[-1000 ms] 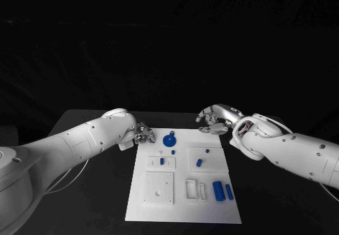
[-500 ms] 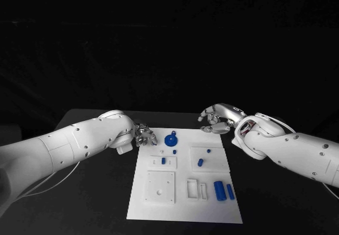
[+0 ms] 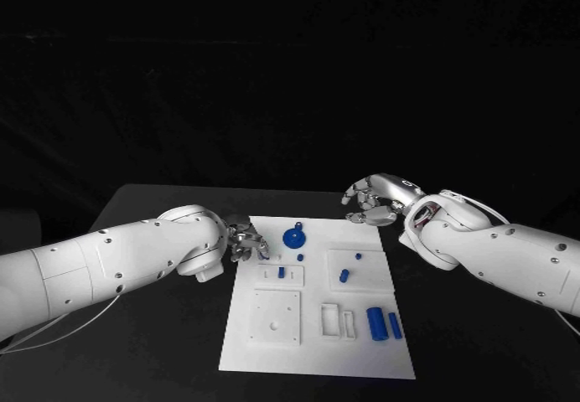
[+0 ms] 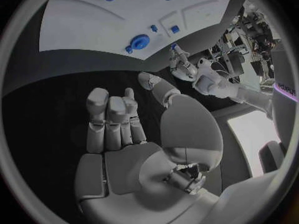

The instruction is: Assemble the parts on the task board

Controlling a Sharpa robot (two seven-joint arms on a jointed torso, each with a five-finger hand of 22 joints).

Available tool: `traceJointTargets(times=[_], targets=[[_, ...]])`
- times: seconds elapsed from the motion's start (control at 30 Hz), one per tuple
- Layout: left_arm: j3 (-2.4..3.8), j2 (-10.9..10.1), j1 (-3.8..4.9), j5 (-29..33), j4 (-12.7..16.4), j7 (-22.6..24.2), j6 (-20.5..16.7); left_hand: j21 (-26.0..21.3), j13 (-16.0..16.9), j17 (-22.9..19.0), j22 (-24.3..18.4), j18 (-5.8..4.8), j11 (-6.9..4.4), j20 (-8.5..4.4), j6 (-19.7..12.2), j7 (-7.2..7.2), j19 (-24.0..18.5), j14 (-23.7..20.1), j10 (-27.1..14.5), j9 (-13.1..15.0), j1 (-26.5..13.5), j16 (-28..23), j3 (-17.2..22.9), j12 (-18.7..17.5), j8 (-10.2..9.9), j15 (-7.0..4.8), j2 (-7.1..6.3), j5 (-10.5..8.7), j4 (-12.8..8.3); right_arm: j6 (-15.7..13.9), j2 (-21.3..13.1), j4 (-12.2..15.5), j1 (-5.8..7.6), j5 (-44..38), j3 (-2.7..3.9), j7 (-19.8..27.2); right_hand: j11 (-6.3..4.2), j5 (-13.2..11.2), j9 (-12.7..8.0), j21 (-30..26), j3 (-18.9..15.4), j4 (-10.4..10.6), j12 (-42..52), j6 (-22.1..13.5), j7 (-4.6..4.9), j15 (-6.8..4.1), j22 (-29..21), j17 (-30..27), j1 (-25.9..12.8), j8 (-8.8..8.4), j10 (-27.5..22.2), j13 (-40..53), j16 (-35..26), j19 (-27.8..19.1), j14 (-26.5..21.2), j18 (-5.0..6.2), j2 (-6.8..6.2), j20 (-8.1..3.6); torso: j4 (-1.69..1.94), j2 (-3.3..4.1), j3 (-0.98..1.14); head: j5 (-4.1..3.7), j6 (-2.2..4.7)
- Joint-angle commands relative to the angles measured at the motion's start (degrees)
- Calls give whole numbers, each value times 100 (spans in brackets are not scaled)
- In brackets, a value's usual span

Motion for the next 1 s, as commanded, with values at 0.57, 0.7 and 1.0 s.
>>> traceJointTargets(times=[0.57, 0.7, 1.0], targets=[[-281, -80, -61, -724, 356, -35, -259, 115, 153, 118, 75, 33, -250, -864, 642, -308, 143, 452, 309, -16, -181, 281, 210, 282, 255, -377, 108, 85, 138, 75, 4, 9, -1, -31, 1, 2, -15, 148, 11, -33, 2, 11, 37, 2, 56, -24, 84, 9, 34, 6, -20, -12, -29, -6, 22, 355, -31, -46, -13, 9, 3, 34, -51], [-281, -53, -95, -806, 349, -31, -253, 140, 177, 135, 92, 44, -264, -873, 673, -321, 170, 469, 313, -19, -205, 323, 218, 333, 274, -391, 117, 112, 131, 76, 3, 10, -1, -31, 1, 5, -15, 164, 11, -32, 1, 12, 37, 2, 56, -24, 84, 9, 34, 6, -21, -12, -30, -6, 22, 355, -30, -45, -16, 12, 7, 29, -55], [-279, -15, -161, -925, 297, -9, -328, 162, 200, 150, 108, 55, -276, -881, 698, -334, 193, 481, 311, -23, -230, 362, 227, 387, 294, -406, 122, 121, 131, 74, -8, 14, -1, -31, 1, 6, -15, 187, 11, -32, 0, 13, 38, 2, 56, -24, 84, 10, 32, 6, -21, -13, -30, -5, 22, 355, -30, -45, -18, 12, 8, 15, -66]])
